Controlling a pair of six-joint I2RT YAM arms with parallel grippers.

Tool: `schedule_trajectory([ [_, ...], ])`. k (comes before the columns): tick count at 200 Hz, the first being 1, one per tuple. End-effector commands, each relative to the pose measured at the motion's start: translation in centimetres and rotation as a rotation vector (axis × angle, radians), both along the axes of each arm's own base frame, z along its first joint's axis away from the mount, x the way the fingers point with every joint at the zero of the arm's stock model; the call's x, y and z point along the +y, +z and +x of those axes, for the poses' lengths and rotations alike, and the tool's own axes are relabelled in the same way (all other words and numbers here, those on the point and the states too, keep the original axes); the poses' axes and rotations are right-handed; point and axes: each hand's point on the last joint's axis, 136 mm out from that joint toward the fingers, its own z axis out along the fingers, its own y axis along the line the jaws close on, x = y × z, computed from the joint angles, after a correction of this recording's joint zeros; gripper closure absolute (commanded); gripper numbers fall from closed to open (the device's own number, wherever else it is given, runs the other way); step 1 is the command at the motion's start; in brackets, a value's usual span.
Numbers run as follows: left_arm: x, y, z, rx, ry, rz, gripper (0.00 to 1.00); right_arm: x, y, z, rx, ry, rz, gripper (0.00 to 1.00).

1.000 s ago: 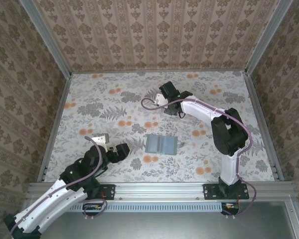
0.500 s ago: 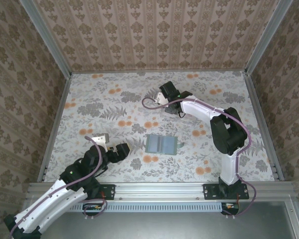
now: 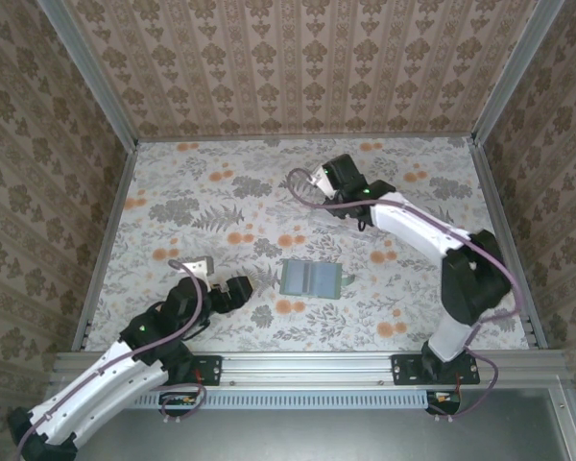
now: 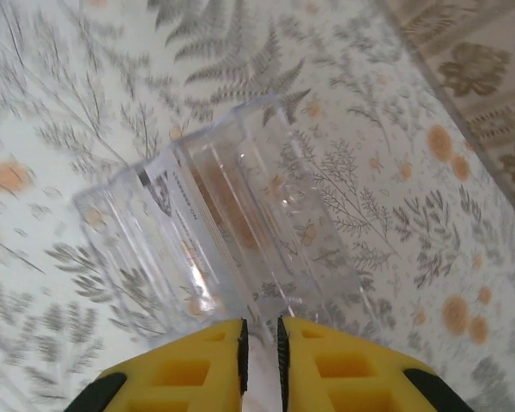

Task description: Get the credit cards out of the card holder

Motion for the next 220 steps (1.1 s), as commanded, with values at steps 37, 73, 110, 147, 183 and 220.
schedule_trajectory([
  [37,-3.2,0.1,1.6,0.058,-0.055,0.009,0.0,0.8,-1.7,-7.3,0.201,-0.295,0.557,0.8],
  [73,-5.8,-0.2,2.8,0.118,-0.101,0.046,0.03,1.1,-5.3,-11.9,0.341,-0.333,0.652,0.83],
  [110,-8.6,-0.9,3.7,0.161,-0.149,0.08,0.09,0.8,-9.5,-15.4,0.431,-0.379,0.691,0.84],
  [147,-11.0,-1.8,4.3,0.202,-0.192,0.104,0.2,1.1,-12.6,-16.9,0.504,-0.392,0.701,0.84],
  [183,-12.6,-2.5,4.6,0.23,-0.222,0.111,0.28,1.9,-13.9,-16.8,0.53,-0.387,0.718,0.84],
  [220,-13.9,-3.4,4.4,0.257,-0.264,0.101,0.31,1.6,-15.9,-17.1,0.567,-0.417,0.661,0.84],
])
